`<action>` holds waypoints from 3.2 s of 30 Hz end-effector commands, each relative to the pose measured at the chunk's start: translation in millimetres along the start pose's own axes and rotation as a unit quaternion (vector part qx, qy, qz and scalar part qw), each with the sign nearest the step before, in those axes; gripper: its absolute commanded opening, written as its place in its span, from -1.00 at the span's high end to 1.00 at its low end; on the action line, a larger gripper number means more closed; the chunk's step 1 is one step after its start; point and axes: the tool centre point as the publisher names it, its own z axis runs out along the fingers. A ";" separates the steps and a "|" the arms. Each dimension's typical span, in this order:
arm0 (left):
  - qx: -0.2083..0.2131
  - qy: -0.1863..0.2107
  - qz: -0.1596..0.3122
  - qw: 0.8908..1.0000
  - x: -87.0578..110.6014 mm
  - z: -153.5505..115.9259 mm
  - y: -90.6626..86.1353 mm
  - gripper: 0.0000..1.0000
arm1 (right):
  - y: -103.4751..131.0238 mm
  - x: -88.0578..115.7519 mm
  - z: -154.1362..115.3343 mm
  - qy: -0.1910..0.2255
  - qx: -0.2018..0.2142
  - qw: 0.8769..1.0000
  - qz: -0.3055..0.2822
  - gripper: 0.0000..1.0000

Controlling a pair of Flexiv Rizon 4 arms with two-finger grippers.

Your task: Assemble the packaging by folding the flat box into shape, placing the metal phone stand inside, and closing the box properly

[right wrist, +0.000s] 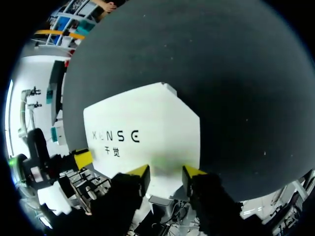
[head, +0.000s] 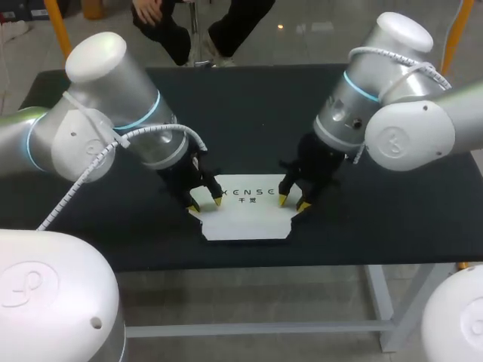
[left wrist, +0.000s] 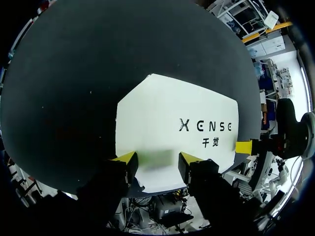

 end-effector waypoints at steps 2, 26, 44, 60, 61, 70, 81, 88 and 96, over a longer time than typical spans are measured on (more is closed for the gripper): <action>0.003 0.004 0.001 1.000 -3.0 5.6 2.4 -0.10 | 1.7 -1.0 1.5 0.003 0.008 1.000 -0.005 0.07; 0.006 0.022 0.010 1.000 -2.8 13.8 1.6 -0.08 | -0.4 -5.0 5.8 0.031 0.018 0.999 -0.033 0.09; 0.006 0.026 0.010 1.000 -0.6 16.3 2.0 -0.18 | 3.5 -1.9 9.4 0.044 0.031 0.998 -0.036 0.06; 0.006 0.026 0.010 1.000 -0.6 16.3 2.0 0.00 | 3.5 -1.9 9.4 0.044 0.031 0.998 -0.036 0.02; 0.006 0.026 0.010 1.000 -0.6 16.3 2.0 -0.04 | 3.5 -1.9 9.4 0.044 0.031 0.998 -0.036 0.02; 0.006 0.026 0.010 1.000 -0.6 16.3 2.0 0.00 | 3.5 -1.9 9.4 0.044 0.031 0.998 -0.036 0.10; 0.011 0.025 0.011 1.000 -0.7 16.1 1.7 0.07 | 2.1 2.9 9.6 0.031 0.021 0.998 -0.042 0.07; 0.014 0.028 0.017 0.999 -1.2 16.5 2.0 0.06 | 0.8 4.9 9.2 0.032 0.011 0.998 -0.051 0.05; 0.013 0.040 0.027 0.999 -2.7 15.2 1.9 0.02 | 0.8 5.0 9.9 0.041 0.004 0.998 -0.056 0.08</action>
